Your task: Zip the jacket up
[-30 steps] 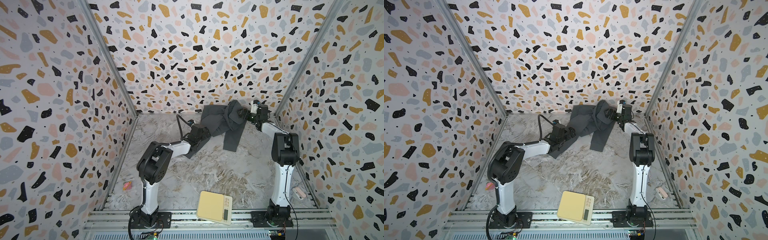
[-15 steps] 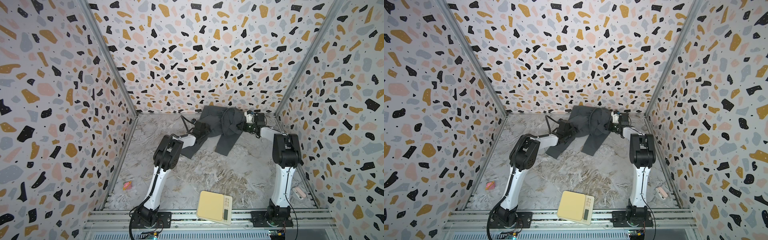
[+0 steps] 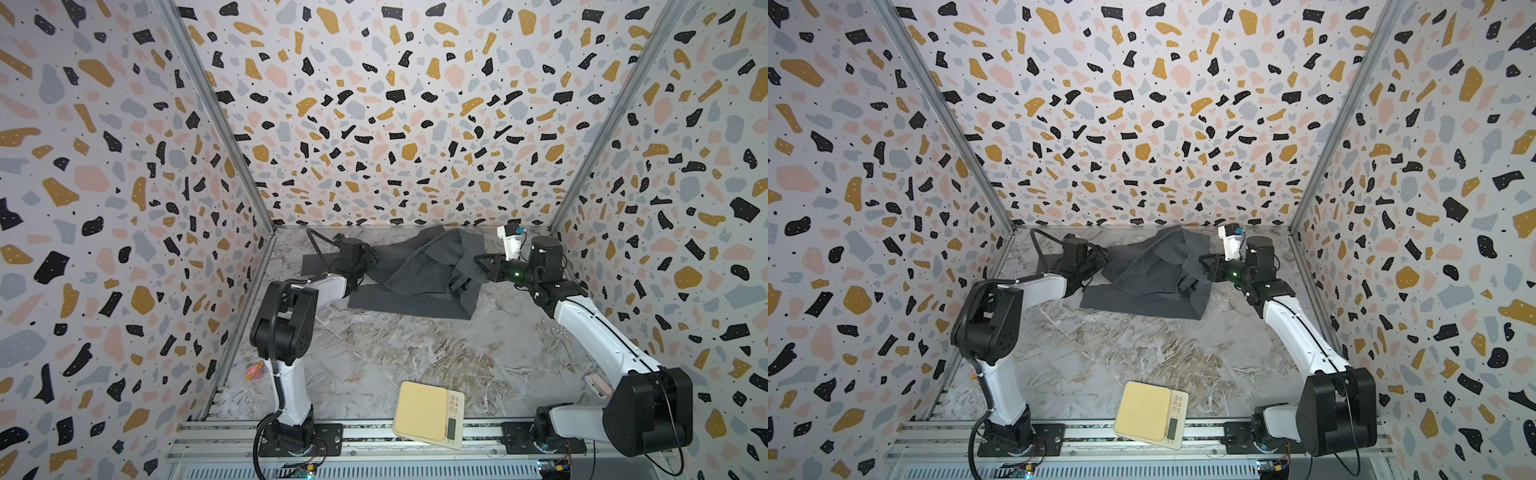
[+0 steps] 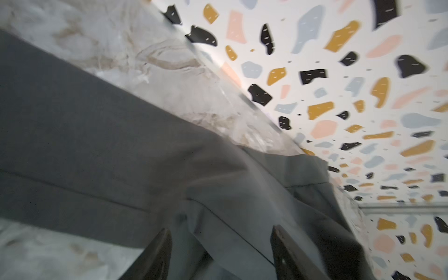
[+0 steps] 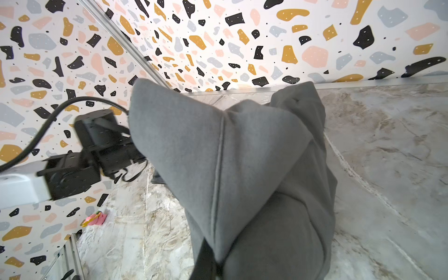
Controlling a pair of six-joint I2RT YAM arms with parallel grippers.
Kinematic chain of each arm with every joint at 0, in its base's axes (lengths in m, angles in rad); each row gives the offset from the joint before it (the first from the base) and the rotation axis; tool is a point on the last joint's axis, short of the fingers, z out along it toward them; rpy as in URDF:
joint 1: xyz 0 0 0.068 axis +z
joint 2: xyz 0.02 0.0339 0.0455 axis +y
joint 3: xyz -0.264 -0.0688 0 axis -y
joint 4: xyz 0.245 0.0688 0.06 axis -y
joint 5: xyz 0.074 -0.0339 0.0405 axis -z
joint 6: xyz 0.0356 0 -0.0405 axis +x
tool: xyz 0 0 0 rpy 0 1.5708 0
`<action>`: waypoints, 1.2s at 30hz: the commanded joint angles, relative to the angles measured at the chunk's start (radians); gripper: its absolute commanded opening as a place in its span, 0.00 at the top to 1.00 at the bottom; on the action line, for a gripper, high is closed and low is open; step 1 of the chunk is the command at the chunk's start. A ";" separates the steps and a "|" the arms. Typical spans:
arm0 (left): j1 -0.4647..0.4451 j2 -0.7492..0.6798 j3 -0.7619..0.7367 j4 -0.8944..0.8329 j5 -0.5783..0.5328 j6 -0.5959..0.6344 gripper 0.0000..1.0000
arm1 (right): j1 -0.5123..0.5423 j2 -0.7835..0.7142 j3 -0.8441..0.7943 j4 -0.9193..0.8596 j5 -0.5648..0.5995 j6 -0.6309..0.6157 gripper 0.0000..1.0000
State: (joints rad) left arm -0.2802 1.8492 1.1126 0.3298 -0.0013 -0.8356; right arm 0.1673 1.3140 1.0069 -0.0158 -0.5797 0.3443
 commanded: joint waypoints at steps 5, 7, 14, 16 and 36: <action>-0.053 -0.258 -0.220 0.110 0.080 0.044 0.09 | -0.006 0.091 0.099 -0.036 0.043 0.012 1.00; -0.096 -0.298 -0.214 0.095 0.112 0.087 0.00 | -0.005 0.109 0.123 -0.041 0.051 0.005 1.00; -0.186 -0.293 -0.039 -0.031 0.170 0.308 0.00 | 0.069 0.169 0.240 -0.111 0.006 -0.087 1.00; -0.186 -0.268 0.004 -0.036 0.188 0.327 0.00 | 0.104 0.177 0.244 -0.130 0.004 -0.116 1.00; -0.177 -0.316 0.141 -0.440 0.180 0.524 0.00 | 0.179 -0.112 -0.144 -0.029 0.116 0.122 0.00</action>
State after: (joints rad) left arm -0.4442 1.5772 1.2179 0.0151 0.2386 -0.3927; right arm 0.4057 1.3048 0.8829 -0.0605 -0.4767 0.3656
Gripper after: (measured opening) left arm 0.996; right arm 0.953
